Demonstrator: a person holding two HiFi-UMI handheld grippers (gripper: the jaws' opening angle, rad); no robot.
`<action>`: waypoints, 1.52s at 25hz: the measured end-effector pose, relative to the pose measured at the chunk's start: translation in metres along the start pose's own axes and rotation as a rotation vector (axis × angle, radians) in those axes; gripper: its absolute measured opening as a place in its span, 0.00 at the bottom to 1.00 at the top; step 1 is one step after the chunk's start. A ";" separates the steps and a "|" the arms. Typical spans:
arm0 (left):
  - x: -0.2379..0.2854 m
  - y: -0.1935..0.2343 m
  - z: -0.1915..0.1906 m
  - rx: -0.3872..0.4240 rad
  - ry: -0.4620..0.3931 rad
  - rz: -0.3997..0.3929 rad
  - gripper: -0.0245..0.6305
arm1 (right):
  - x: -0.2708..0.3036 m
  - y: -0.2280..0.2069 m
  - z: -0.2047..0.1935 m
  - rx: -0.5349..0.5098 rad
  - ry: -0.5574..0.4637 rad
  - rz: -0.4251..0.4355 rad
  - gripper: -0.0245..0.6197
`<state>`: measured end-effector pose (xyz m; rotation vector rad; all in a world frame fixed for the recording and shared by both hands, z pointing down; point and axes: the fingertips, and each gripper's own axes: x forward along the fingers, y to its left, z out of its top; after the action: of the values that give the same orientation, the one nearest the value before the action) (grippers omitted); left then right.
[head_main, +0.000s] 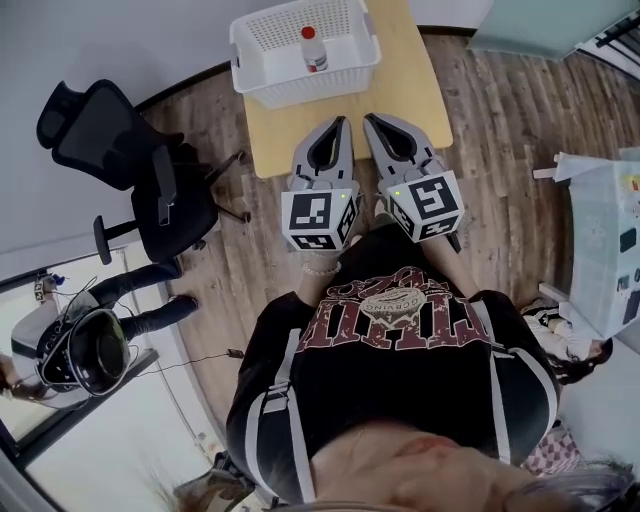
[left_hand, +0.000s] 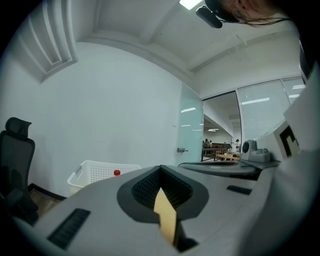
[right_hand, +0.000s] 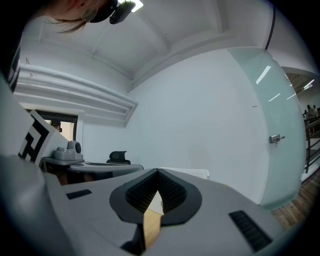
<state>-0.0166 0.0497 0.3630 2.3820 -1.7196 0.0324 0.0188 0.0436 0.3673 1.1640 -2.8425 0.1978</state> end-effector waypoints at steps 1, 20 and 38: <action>0.003 0.000 0.000 0.000 0.000 0.007 0.11 | 0.002 -0.003 0.001 -0.001 0.000 0.009 0.06; 0.051 -0.004 0.001 -0.013 -0.014 0.131 0.11 | 0.027 -0.050 0.003 -0.008 0.011 0.139 0.06; 0.073 0.021 0.008 0.000 -0.001 0.097 0.11 | 0.059 -0.059 0.003 0.024 0.011 0.098 0.06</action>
<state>-0.0141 -0.0266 0.3682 2.2970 -1.8335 0.0458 0.0182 -0.0393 0.3760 1.0255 -2.8978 0.2435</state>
